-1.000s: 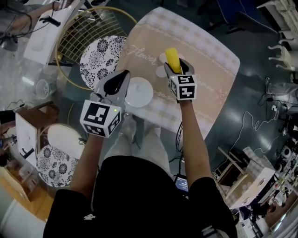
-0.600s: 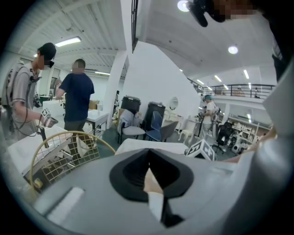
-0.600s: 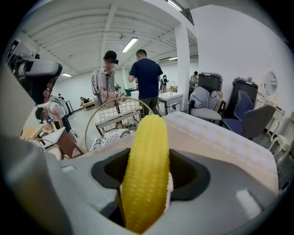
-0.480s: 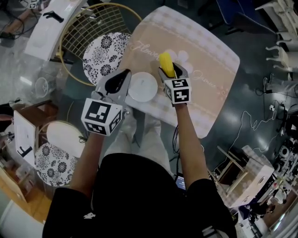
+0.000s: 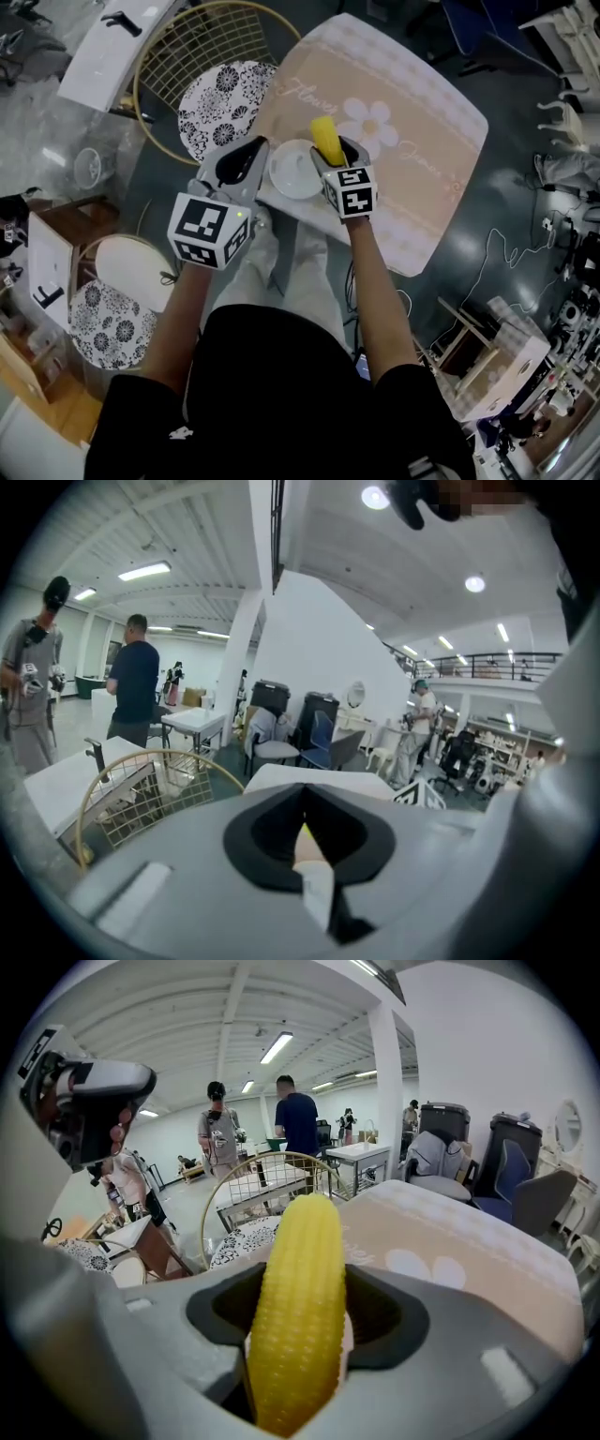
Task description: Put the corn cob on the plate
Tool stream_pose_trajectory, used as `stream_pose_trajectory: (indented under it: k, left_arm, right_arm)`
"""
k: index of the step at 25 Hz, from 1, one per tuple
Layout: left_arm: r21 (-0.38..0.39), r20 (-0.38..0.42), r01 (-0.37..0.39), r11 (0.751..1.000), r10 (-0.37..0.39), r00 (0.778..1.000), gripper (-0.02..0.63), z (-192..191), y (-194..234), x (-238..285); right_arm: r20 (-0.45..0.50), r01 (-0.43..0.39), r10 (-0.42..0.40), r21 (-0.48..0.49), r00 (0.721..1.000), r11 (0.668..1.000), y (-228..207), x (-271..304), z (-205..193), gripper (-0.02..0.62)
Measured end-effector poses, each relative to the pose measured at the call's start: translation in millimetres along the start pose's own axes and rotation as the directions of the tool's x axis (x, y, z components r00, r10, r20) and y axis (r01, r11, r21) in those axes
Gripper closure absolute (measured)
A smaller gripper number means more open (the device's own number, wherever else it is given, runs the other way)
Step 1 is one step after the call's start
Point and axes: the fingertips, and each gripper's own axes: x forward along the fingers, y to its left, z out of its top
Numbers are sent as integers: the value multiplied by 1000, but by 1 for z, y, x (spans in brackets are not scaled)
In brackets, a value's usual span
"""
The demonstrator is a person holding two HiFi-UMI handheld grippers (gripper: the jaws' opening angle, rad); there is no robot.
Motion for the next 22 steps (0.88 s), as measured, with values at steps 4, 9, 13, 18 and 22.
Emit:
stream_pose_trajectory:
  k: [4, 9, 13, 18, 22]
  left_arm:
    - [48, -14, -9, 999, 9, 1000, 601, -8, -1, -3]
    - [33, -21, -24, 999, 24, 999, 601, -16, 7, -6]
    - [24, -28, -33, 999, 33, 999, 601, -22, 15, -10]
    - [14, -41, -39, 999, 40, 998, 601, -33, 23, -13]
    - [6, -52, -43, 999, 43, 998, 601, -40, 27, -16]
  right_arm:
    - [-26, -23, 23, -7, 999, 1000, 18, 11, -13, 339]
    - [-56, -49, 49, -5, 997, 999, 37, 22, -26, 339]
    - [-73, -63, 63, -1, 995, 998, 48, 29, -34, 339]
    - [-93, -70, 69, -8, 993, 998, 55, 40, -43, 339]
    - [-111, -70, 69, -2, 991, 998, 59, 44, -50, 339]
